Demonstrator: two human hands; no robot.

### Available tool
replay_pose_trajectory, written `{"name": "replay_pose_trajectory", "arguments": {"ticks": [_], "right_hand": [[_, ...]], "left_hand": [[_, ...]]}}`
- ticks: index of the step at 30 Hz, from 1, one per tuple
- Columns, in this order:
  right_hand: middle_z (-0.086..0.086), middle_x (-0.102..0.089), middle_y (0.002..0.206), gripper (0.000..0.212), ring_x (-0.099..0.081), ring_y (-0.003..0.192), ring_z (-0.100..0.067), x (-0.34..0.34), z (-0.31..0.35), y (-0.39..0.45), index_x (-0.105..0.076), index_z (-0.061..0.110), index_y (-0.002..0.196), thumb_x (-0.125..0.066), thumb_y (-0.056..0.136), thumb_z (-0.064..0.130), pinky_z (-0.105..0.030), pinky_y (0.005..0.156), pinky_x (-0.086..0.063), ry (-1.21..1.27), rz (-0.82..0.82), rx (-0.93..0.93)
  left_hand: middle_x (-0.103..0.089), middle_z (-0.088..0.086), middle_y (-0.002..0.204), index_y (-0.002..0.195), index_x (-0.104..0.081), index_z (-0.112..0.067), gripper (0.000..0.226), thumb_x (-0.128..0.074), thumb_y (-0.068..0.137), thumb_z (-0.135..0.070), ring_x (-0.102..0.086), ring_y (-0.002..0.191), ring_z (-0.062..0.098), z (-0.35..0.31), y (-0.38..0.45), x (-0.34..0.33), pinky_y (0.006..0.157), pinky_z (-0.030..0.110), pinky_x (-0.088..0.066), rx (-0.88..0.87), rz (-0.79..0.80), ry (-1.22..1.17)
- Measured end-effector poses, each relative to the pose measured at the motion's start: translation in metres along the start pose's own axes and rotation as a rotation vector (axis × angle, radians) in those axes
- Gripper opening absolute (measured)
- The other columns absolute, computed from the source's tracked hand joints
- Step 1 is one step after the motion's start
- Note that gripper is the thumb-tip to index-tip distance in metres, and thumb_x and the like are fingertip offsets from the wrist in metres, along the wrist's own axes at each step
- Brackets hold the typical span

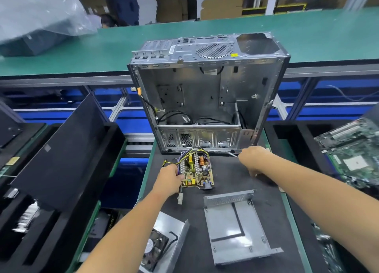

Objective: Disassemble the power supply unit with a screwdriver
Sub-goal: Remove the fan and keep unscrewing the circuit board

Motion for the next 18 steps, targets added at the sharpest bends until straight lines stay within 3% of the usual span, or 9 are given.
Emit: {"name": "replay_pose_trajectory", "arguments": {"ticks": [3,5,7,11,15,18], "right_hand": [[-0.014,-0.068,0.096,0.012,-0.069,0.067,-0.025,-0.012,-0.013,-0.006,-0.063,0.005,0.083,-0.064,0.078,0.016,-0.025,0.055,-0.054,0.246,0.098,-0.098],[-0.017,-0.070,0.082,0.015,-0.065,0.048,-0.026,-0.023,-0.014,-0.003,-0.060,0.006,0.068,-0.058,0.080,0.015,-0.031,0.051,-0.057,0.472,0.222,-0.132],[-0.018,-0.068,0.069,0.018,-0.066,0.050,-0.028,-0.033,-0.013,-0.002,-0.059,0.003,0.071,-0.054,0.083,0.015,-0.030,0.051,-0.057,0.620,0.315,-0.161],[-0.016,-0.066,0.054,0.015,-0.064,0.046,-0.025,-0.044,-0.009,0.000,-0.059,0.001,0.078,-0.052,0.084,0.013,-0.026,0.047,-0.055,0.635,0.362,-0.186],[-0.018,-0.067,0.057,0.021,-0.064,0.047,-0.026,-0.046,-0.011,0.000,-0.059,-0.004,0.081,-0.054,0.088,0.016,-0.027,0.049,-0.056,0.704,0.394,-0.213],[-0.023,-0.070,0.070,0.025,-0.065,0.050,-0.029,-0.045,-0.010,-0.001,-0.061,-0.007,0.088,-0.053,0.089,0.018,-0.029,0.050,-0.057,0.710,0.363,-0.233]], "left_hand": [[-0.064,0.008,0.084,0.078,-0.049,-0.014,0.020,-0.061,0.091,-0.023,-0.066,0.073,0.027,-0.004,-0.001,0.001,0.074,0.040,-0.055,0.007,-0.009,0.027],[-0.064,0.008,0.088,0.080,-0.051,-0.015,0.017,-0.061,0.091,-0.022,-0.067,0.075,0.028,-0.007,-0.002,0.002,0.074,0.039,-0.056,0.007,-0.013,0.045],[-0.064,0.008,0.088,0.080,-0.052,-0.015,0.015,-0.061,0.091,-0.021,-0.066,0.075,0.028,-0.009,-0.003,0.002,0.075,0.041,-0.056,-0.002,-0.016,0.063],[-0.062,0.003,0.082,0.073,-0.050,-0.022,0.021,-0.061,0.091,-0.021,-0.064,0.072,0.024,-0.009,-0.004,0.000,0.073,0.038,-0.055,0.003,-0.047,0.067],[-0.058,0.002,0.082,0.072,-0.047,-0.023,0.024,-0.059,0.092,-0.024,-0.057,0.075,0.022,-0.006,-0.005,-0.003,0.070,0.033,-0.049,0.014,-0.061,0.078],[-0.061,0.009,0.092,0.091,-0.052,-0.013,0.013,-0.056,0.094,-0.025,-0.059,0.084,0.028,-0.007,-0.006,-0.006,0.075,0.039,-0.052,0.020,-0.054,0.123]]}}
Point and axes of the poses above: each hand's wrist, its own y-axis towards the middle knuckle, its own x-axis out of the back of the hand, z = x × y, the point moved 3 cm from there along y, towards the middle knuckle
